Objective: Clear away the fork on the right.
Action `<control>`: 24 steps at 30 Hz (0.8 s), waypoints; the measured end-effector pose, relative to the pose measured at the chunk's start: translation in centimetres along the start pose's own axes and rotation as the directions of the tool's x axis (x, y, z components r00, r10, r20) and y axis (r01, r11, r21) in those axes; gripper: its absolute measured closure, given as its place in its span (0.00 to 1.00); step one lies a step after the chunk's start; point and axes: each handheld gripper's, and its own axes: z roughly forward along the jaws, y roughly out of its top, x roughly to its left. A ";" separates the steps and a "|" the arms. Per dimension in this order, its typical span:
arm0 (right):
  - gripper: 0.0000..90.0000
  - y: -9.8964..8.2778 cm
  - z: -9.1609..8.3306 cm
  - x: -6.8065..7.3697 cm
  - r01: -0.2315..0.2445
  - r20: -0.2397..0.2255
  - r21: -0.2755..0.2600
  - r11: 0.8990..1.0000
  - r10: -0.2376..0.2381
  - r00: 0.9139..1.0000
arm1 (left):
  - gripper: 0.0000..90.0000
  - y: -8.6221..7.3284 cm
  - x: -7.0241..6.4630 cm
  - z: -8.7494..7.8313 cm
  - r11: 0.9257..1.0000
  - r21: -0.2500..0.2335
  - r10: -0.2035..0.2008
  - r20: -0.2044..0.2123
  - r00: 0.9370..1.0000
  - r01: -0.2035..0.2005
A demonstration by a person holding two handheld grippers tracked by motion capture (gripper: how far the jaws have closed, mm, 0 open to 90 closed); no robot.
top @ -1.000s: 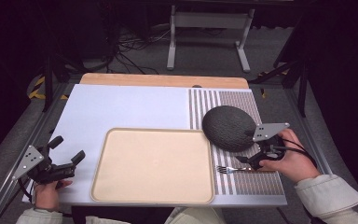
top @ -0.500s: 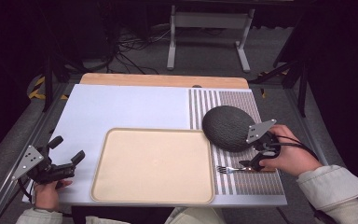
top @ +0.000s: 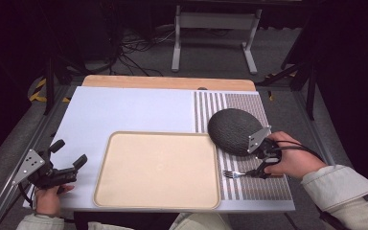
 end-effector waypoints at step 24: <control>0.69 0.2 3.0 0.0 0.196 -0.119 0.300 0.933 -0.167 0.979 | 0.00 0.0 0.0 0.0 1.000 0.000 -0.002 0.000 1.000 0.002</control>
